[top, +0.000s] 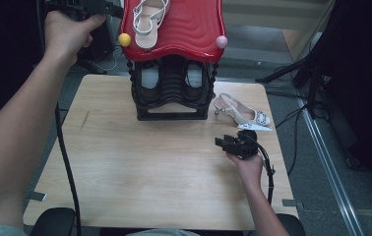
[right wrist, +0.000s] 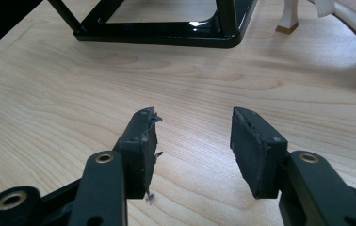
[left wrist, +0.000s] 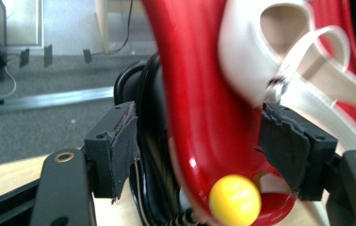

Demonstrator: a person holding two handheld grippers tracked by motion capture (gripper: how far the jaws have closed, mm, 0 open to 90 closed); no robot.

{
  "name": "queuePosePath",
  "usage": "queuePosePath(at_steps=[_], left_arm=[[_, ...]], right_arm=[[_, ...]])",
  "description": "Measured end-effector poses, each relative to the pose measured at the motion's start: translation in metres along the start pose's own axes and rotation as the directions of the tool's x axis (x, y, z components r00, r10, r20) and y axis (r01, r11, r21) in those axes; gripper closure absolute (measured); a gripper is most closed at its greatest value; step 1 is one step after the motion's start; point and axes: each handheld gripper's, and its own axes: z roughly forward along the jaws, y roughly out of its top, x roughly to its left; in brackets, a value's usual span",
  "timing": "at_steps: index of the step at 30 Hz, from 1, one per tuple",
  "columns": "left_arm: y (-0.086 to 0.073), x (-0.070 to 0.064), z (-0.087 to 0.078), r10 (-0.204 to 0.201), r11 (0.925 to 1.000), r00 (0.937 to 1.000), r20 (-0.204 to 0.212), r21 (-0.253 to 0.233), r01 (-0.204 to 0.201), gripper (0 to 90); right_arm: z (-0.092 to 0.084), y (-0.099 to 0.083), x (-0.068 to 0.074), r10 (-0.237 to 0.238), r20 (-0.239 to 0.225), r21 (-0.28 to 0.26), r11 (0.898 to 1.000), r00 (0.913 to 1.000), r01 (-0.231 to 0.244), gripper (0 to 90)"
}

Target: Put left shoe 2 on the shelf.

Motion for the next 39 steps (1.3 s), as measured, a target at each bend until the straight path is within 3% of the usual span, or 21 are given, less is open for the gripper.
queuePosePath(at_steps=[8,16,27,29,36,39], left_arm=[[-0.018,0.016,0.001,-0.006,1.0,1.0,-0.006,0.006,0.006,30.2],[-0.038,0.027,0.007,0.003,0.9995,0.9999,-0.01,0.031,-0.003,30.4],[-0.068,0.04,0.023,-0.02,0.9978,0.9998,0.01,0.063,0.019,30.9],[-0.074,0.042,0.026,-0.034,0.9971,0.999,0.028,0.069,0.032,31.3],[-0.093,0.045,0.035,-0.03,0.9972,0.9994,0.016,0.069,0.028,32.0],[-0.102,0.048,0.039,-0.047,0.996,0.9985,0.028,0.077,0.045,32.2]], right_arm=[[0.0,0.001,0.001,-0.009,-0.008,0.005,1.0,0.9999,0.009,56.8],[0.0,0.0,0.0,-0.035,0.015,0.017,0.999,0.9993,0.035,58.6],[0.004,-0.001,-0.003,-0.021,0.011,0.057,0.998,0.9997,0.02,61.5],[0.004,-0.001,-0.004,-0.012,0.011,0.057,0.998,0.9999,0.012,63.1],[0.002,0.001,-0.007,0.052,0.023,0.029,0.998,0.9984,-0.053,67.4],[0.001,0.001,-0.008,0.06,0.021,0.021,0.998,0.9979,-0.061,67.7]])
